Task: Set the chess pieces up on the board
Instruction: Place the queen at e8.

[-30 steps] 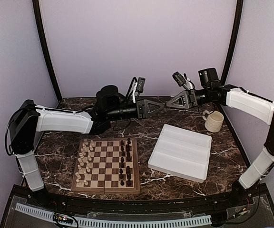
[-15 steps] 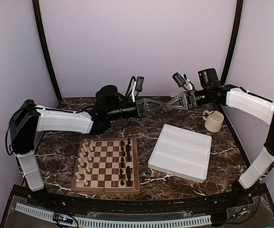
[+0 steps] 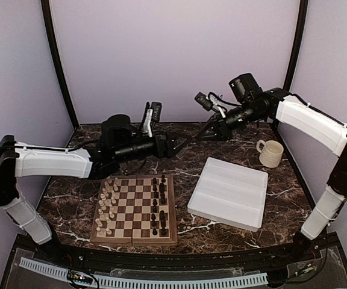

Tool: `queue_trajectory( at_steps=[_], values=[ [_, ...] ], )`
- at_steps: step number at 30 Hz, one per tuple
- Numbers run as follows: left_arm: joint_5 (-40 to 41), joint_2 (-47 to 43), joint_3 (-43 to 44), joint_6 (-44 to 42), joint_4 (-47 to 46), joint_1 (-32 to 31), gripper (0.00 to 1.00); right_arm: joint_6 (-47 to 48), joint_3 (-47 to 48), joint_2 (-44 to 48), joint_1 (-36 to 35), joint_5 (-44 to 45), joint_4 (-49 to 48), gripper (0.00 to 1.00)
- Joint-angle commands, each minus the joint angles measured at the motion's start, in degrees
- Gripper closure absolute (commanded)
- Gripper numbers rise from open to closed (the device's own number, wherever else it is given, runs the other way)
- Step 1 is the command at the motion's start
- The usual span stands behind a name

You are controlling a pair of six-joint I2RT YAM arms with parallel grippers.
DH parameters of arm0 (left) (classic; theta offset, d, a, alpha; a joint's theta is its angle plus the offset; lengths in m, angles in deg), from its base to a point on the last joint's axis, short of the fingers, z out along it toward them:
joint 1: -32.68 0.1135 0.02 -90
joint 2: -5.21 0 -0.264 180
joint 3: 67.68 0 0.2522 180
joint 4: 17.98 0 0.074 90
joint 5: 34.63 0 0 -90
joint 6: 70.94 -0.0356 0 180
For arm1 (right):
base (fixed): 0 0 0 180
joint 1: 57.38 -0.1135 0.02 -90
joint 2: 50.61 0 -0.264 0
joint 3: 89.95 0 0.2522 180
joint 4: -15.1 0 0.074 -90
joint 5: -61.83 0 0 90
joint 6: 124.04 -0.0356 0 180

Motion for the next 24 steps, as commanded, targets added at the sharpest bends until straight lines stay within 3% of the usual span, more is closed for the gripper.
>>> queue_trajectory(
  at_steps=[1, 9, 15, 24],
  values=[
    [18.0, -16.8, -7.3, -8.3, 6.4, 0.2, 0.02, 10.9, 4.2, -3.4, -6.5, 17.1, 9.1, 0.93],
    [41.0, -35.9, -17.6, -12.2, 20.3, 0.4, 0.01, 16.6, 9.9, -11.4, -18.3, 31.8, 15.0, 0.93],
    [42.8, -44.8, -22.8, -11.2, 22.4, 0.4, 0.01, 18.4, 13.3, -17.1, -23.8, 34.9, 18.0, 0.94],
    [43.4, -48.3, -24.4, -8.2, 26.5, 0.3, 0.01, 20.7, 17.9, -24.1, -29.7, 34.9, 23.2, 0.94]
  ],
)
